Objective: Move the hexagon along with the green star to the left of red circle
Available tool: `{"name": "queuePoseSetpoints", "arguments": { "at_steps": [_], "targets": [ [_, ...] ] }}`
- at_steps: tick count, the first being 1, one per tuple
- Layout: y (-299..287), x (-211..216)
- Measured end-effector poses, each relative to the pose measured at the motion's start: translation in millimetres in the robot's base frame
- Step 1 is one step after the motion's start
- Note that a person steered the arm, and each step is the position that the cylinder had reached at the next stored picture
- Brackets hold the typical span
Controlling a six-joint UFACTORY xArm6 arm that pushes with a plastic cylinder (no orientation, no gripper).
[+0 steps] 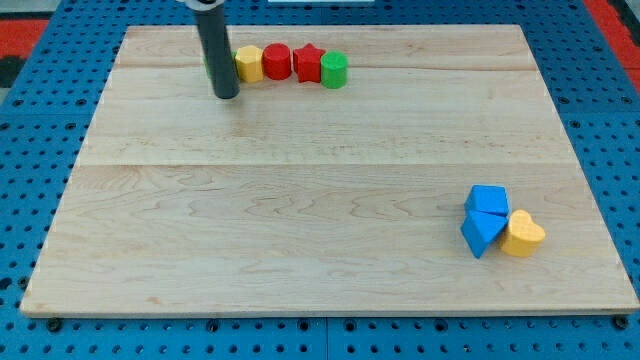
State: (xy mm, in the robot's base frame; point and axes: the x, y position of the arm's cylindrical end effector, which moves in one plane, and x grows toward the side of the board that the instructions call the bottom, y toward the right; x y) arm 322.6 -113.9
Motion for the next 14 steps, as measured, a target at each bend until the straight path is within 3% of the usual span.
{"name": "queuePoseSetpoints", "arguments": {
  "at_steps": [2, 4, 7, 8, 9, 10, 11, 12, 14],
  "targets": [
    [-28.3, -48.9],
    [-17.9, -2.4],
    [15.7, -29.0],
    [-0.2, -19.2],
    [-57.8, -34.4],
    [-130.1, -84.2],
    [-89.2, -123.9],
    [-20.2, -123.2],
    [-39.2, -118.6]
  ]
}}
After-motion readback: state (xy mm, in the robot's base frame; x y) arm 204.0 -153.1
